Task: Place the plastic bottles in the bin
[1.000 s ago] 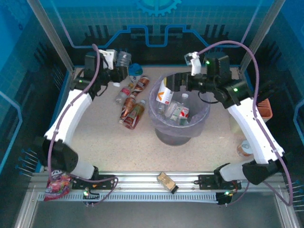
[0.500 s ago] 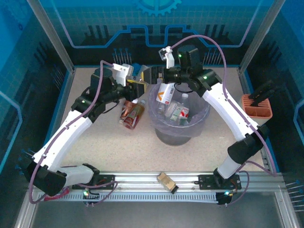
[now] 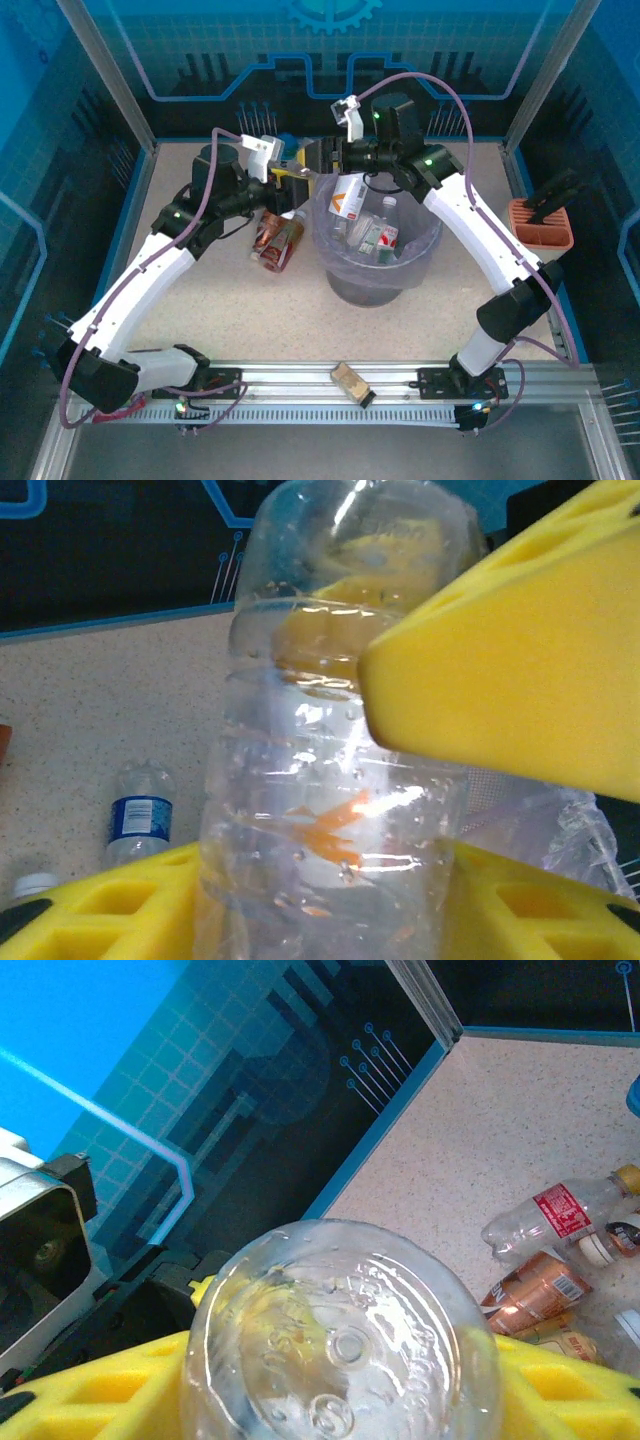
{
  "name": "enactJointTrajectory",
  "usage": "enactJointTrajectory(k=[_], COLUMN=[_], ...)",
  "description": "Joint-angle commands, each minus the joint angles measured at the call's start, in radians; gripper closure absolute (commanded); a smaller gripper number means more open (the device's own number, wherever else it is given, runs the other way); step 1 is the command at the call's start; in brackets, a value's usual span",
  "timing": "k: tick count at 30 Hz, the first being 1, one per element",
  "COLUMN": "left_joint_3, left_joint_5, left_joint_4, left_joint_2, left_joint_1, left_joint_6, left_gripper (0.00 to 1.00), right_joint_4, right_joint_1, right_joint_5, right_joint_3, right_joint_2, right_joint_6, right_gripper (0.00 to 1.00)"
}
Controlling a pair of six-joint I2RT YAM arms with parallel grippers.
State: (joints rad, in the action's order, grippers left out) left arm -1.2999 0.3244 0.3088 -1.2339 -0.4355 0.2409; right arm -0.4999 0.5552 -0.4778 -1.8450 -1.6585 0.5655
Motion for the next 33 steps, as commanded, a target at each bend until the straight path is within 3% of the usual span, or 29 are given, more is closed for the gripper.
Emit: enactJointTrajectory(k=[1,6,11,17,21,26,33], left_joint_3=[0.029,0.051,0.098,0.146,0.220,0.328,0.450], left_joint_5=[0.021,0.002,-0.062,-0.230,-0.306,-0.396,-0.348], left_joint_4=[-0.038,-0.040,-0.009,0.204,0.301,0.345,0.219], left_joint_2=[0.040,0.074,0.155,0.207,0.212,0.203,0.148], left_joint_1=[-0.011,-0.009,-0.007,0.002,0.020,0.022,0.022], left_joint_6=[0.025,0.029,0.043,0.059,0.109,0.151,0.201], left_gripper=[0.29,0.01,0.01,0.01,0.06,0.09,0.12], right_joint_4=[0.053,0.071,0.026,-0.226,-0.336,-0.316,-0.209], right_joint_1=[-0.009,-0.057,-0.174,-0.265,-0.261,-0.226,-0.136], right_joint_5=[0.006,0.028,0.009,0.071,0.129,0.151,0.173], right_joint_3=[-0.016,-0.002,0.015,0.000,0.049,0.203,0.417], right_joint_2=[0.047,0.095,0.180,0.277,0.320,0.384,0.430], right_joint_6=[0.007,0.013,-0.011,-0.167,-0.231,-0.190,-0.081], right_gripper=[0.41,0.42,0.44,0.45,0.46,0.46,0.46])
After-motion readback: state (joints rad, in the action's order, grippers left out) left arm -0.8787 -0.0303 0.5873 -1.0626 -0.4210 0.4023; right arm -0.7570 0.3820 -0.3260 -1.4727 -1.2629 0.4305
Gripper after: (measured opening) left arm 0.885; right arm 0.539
